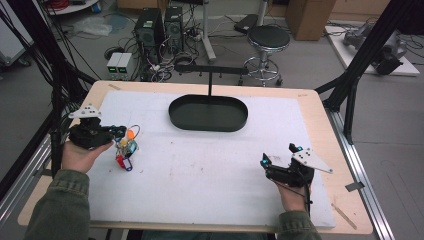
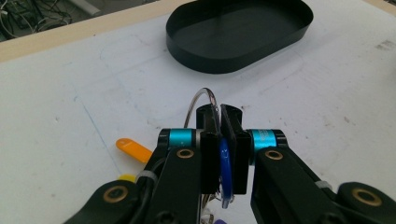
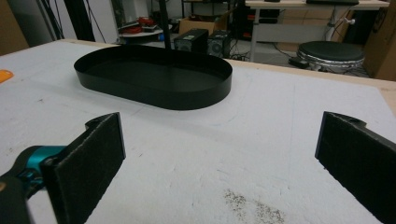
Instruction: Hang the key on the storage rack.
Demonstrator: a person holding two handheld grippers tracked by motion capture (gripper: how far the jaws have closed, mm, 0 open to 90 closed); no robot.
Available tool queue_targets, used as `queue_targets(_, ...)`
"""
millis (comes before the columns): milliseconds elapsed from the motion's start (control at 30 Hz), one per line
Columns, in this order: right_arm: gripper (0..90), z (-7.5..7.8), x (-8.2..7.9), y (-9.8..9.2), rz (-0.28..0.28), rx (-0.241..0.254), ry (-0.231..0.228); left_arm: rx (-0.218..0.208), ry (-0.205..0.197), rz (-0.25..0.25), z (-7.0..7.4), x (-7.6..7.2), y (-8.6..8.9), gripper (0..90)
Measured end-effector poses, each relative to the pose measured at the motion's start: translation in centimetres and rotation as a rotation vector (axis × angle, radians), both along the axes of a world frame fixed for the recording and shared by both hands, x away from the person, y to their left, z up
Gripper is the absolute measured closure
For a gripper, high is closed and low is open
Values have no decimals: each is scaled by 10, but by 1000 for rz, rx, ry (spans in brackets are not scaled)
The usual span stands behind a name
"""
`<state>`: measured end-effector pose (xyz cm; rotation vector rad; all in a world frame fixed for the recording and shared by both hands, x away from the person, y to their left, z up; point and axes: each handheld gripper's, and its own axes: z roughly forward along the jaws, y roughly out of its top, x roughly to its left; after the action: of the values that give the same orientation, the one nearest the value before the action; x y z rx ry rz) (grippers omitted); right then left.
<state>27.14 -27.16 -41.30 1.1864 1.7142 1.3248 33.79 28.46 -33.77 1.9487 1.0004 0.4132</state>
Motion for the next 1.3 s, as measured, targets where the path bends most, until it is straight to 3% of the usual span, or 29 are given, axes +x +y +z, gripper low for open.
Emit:
queue_targets(700,4,0,0,0,3,4,2,2,-36,-57,43,13,-19,862)
queue_targets(1200,5,0,0,-1,5,10,-2,26,-89,-108,93,27,-43,863)
queue_targets(1300,5,1,0,-1,6,12,-1,22,-96,-114,97,28,-45,863)
